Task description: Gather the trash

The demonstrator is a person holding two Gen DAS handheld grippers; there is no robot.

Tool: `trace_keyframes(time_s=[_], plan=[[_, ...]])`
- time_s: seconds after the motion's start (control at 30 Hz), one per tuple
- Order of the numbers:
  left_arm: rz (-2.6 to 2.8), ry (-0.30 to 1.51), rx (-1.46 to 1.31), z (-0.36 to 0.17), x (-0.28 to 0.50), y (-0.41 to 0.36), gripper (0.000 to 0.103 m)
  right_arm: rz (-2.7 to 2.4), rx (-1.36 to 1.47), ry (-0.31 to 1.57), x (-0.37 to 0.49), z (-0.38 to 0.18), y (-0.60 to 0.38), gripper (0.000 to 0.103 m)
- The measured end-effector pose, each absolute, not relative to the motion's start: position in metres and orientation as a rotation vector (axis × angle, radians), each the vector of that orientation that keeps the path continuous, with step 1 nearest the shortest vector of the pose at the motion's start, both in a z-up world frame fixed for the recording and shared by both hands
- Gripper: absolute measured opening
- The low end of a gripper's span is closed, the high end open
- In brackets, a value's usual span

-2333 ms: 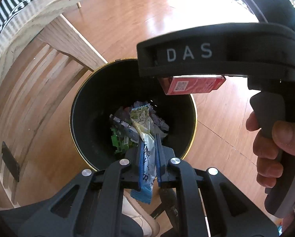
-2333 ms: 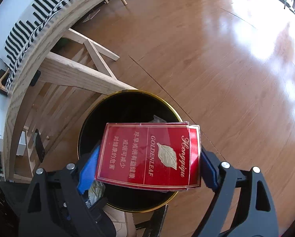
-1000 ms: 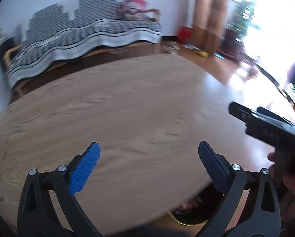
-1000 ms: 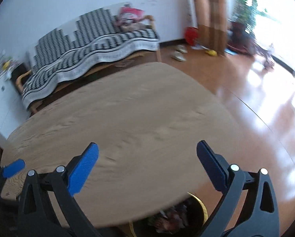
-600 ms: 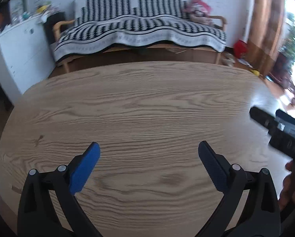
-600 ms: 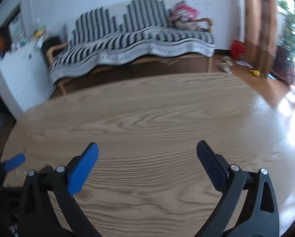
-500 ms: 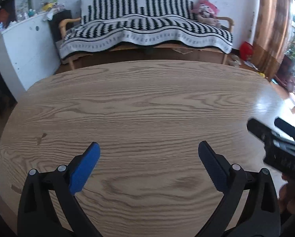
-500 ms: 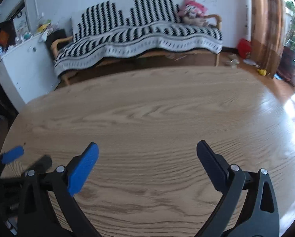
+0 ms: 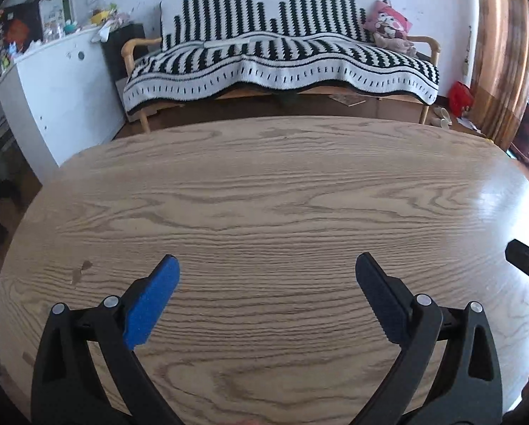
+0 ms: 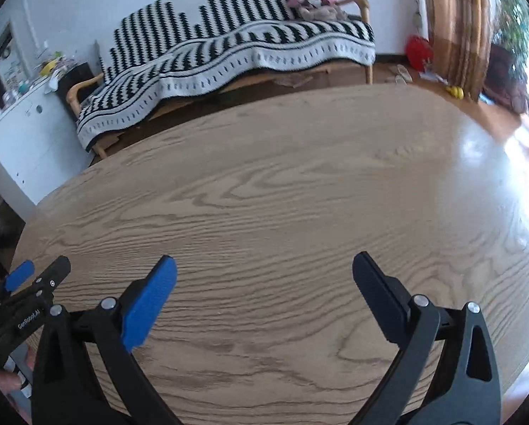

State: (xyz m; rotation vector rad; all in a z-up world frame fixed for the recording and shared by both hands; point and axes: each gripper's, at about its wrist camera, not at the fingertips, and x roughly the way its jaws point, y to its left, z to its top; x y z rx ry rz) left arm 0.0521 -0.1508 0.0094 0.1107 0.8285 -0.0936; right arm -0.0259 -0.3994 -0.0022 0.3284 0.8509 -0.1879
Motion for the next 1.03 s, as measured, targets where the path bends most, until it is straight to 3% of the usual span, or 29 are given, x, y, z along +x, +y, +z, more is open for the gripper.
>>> trace_keyframes(time_s=[0.73, 1.03], plan=[[-0.122, 0.835, 0.003, 0.010, 0.045, -0.139, 0.097, -0.196, 0.289, 0.865, -0.037, -0.001, -0.393, 0.096], [-0.098, 0.825, 0.103, 0.013, 0.045, -0.144, 0.097, -0.210, 0.255, 0.872, -0.036, -0.002, -0.388, 0.096]])
